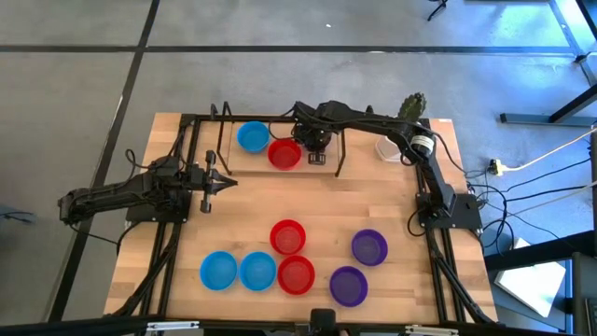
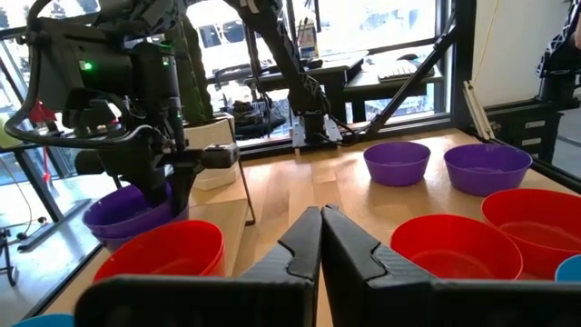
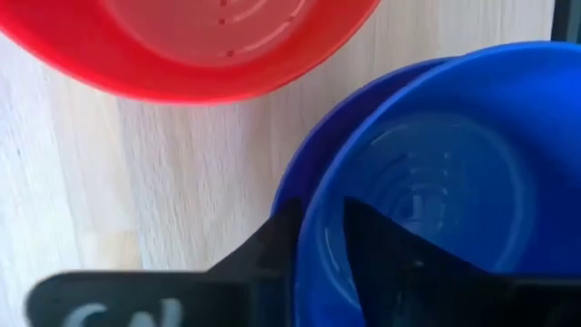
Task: Pick & Place Mini bowls
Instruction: Stack the violet bowl on top of the violet bowl on the shelf, then stack the blue bowl on top of the blue bowls on the shelf
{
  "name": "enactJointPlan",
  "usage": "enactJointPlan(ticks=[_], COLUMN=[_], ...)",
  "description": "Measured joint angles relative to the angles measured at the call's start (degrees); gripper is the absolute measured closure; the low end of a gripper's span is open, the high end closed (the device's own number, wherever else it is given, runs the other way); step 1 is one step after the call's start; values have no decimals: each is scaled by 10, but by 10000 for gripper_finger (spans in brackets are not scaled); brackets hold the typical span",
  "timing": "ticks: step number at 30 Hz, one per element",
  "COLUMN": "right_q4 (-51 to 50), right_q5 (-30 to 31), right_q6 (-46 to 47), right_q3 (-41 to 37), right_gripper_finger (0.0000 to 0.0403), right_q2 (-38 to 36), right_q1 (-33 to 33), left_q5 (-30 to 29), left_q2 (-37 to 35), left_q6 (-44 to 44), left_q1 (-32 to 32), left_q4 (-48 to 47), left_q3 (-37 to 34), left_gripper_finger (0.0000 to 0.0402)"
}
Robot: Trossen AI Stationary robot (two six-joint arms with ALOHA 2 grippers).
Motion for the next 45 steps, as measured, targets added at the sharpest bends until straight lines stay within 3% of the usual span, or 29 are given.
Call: enactJointPlan(ticks=[11,27,34,39,45], right_q4=[-19,-126,-131,-101,41], right_q5=[12,37,86,104,-64], right_q6=[19,30,50,5,-30], right_q3=[29,93,143,167,168], right_gripper_finger=[265,260,261,298,393], right_q2=[0,0,-1,-16,-109], right_q1=[0,24,48,98,165], left_q5=[0,0,0,1,1], left_q2=[0,0,0,0,0], left_q6=[0,0,0,0,0], left_q1=[0,0,0,0,0], left_q4=[0,0,0,-2,-5], left_q3=[0,0,0,0,0], left_gripper_finger=[391,391,395,394,391])
